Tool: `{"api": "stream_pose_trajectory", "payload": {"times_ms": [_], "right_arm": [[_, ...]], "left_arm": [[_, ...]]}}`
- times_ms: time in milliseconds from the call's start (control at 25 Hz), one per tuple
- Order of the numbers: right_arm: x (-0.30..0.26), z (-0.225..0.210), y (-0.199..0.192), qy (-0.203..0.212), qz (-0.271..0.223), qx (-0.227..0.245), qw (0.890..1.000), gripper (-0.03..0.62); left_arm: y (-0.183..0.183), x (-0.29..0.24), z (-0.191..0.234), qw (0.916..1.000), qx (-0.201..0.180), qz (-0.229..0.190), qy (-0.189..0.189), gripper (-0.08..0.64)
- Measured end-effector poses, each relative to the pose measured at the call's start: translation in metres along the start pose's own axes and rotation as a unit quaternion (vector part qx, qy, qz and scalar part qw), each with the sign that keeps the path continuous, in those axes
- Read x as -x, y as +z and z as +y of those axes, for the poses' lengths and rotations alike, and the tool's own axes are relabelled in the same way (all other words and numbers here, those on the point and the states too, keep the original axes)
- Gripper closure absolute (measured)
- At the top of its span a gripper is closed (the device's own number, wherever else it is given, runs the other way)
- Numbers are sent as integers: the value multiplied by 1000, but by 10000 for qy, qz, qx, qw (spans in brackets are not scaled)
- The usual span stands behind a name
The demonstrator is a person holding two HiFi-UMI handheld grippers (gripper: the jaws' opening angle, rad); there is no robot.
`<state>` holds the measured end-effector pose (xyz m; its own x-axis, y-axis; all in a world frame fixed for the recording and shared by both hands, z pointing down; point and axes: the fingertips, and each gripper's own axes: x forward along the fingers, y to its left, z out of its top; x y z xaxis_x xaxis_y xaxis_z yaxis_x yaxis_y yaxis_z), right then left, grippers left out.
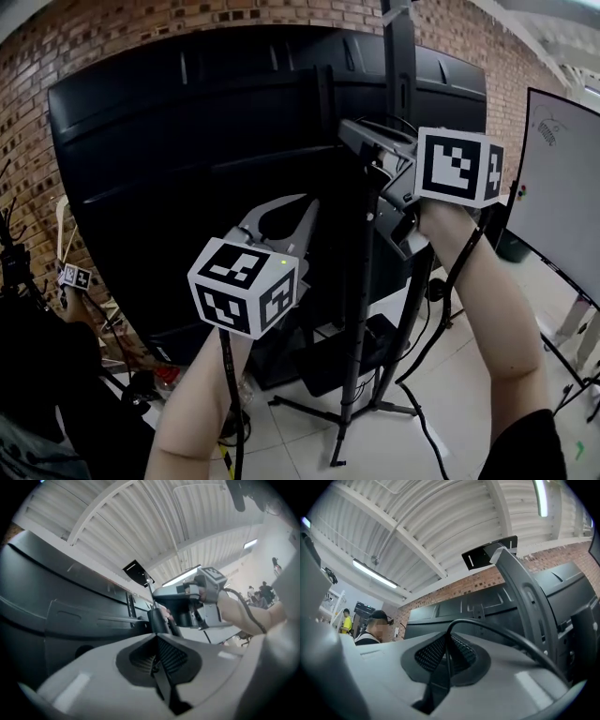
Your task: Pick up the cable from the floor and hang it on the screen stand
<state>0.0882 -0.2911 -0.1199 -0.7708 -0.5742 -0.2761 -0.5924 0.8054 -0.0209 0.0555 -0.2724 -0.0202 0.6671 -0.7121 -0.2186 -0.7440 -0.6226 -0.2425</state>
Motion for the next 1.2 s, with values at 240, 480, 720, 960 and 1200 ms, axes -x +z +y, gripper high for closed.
{"api": "stream_pose_trajectory", "payload": {"times_ms": [240, 480, 720, 960, 1200], "right_arm": [[-12, -17, 29, -235, 100, 142, 9996, 566], [-18, -29, 37, -354, 255, 195, 9989, 566], [-15, -55, 42, -666, 114, 86, 9977, 566], [-4, -85, 38, -882, -94, -269, 9957, 561], [14, -101, 27, -1041, -559, -1040, 9875, 560]], "left_arm": [[10, -15, -2, 9995, -285, 28, -158, 555], [14, -23, -2, 9991, -331, -44, -274, 555], [14, -30, -4, 9989, -176, -63, -438, 555], [11, -33, -6, 9985, 6, -56, -549, 555], [8, -31, -7, 9984, 4, -38, -568, 555]]}}
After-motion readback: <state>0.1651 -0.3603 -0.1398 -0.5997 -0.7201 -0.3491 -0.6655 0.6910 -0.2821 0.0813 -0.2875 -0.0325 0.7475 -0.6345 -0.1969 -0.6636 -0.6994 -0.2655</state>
